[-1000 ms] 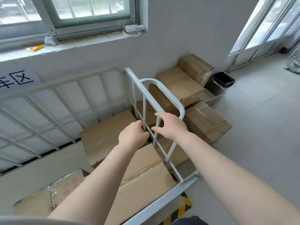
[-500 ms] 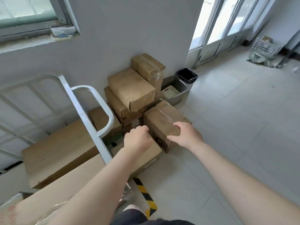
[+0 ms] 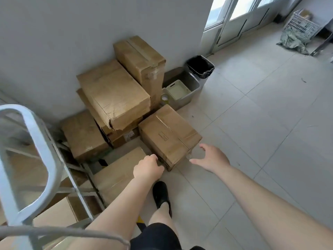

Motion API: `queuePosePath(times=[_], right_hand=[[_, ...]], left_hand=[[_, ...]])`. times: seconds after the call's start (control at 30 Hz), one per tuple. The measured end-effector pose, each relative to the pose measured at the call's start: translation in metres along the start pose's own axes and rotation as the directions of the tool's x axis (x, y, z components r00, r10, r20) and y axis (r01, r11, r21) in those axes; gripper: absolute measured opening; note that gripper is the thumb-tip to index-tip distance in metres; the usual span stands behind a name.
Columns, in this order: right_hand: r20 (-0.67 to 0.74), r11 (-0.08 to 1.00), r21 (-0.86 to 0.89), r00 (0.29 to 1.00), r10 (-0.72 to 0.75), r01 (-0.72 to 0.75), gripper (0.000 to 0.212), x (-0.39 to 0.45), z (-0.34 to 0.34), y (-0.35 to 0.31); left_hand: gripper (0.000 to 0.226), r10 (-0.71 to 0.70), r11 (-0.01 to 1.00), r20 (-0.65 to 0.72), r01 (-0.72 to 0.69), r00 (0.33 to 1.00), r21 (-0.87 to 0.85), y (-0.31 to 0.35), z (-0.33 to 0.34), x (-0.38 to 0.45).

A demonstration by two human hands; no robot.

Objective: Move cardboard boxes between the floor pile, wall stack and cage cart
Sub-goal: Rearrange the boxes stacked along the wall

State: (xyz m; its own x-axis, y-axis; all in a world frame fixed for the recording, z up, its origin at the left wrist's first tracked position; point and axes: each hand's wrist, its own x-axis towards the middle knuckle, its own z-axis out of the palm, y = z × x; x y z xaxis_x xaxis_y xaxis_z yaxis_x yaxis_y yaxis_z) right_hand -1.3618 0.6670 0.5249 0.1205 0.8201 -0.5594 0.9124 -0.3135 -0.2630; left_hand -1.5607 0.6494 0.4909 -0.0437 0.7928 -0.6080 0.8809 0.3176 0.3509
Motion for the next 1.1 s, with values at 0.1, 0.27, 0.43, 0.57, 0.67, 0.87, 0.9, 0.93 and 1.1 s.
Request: queuePosePath(times=[0.1,0.27,0.43,0.57,0.67,0.87,0.9,0.93,1.1], right_hand=[[0.075,1.0,-0.009,0.997,0.026,-0.026,0.082,0.06,-0.01,0.002],[0.148,0.997,-0.073,0.989,-0.003,0.014,0.082,0.168,-0.016,0.016],[0.241,0.995,-0.091,0.97,-0.022,0.045,0.086,0.289,0.017,0.041],[0.294,0.989,-0.122,0.955,-0.04,0.079,0.087,0.384,0.066,0.058],[0.304,0.987,-0.142,0.952,-0.026,0.073,0.093,0.449,0.106,0.069],[0.086,0.982,-0.164,0.993,-0.077,0.09,0.107,0.559,0.16,0.073],[0.077,0.99,-0.127,0.996,-0.054,0.063,0.105,0.574,0.164,0.074],[0.096,0.997,-0.065,0.995,-0.025,0.031,0.1,0.587,0.167,0.075],[0.16,0.997,0.082,0.987,-0.024,0.011,0.076,0.605,0.17,0.088]], left_hand=[[0.047,-0.074,0.996,0.069,0.077,0.995,-0.053,0.02,0.004,0.051],[0.046,-0.176,0.965,0.127,0.196,0.976,-0.175,0.054,0.024,0.146],[0.06,-0.323,0.867,0.17,0.364,0.931,-0.341,0.065,0.071,0.252],[0.062,-0.468,0.73,0.187,0.497,0.864,-0.47,0.051,0.12,0.329],[0.064,-0.592,0.571,0.215,0.593,0.777,-0.568,0.035,0.155,0.38],[0.074,-0.74,0.25,0.259,0.611,0.621,-0.751,0.006,0.203,0.463],[0.078,-0.749,0.213,0.256,0.588,0.611,-0.78,0.002,0.207,0.472],[0.081,-0.753,0.19,0.249,0.563,0.609,-0.804,-0.001,0.212,0.478],[0.094,-0.78,0.144,0.19,0.466,0.596,-0.873,0.002,0.227,0.48]])
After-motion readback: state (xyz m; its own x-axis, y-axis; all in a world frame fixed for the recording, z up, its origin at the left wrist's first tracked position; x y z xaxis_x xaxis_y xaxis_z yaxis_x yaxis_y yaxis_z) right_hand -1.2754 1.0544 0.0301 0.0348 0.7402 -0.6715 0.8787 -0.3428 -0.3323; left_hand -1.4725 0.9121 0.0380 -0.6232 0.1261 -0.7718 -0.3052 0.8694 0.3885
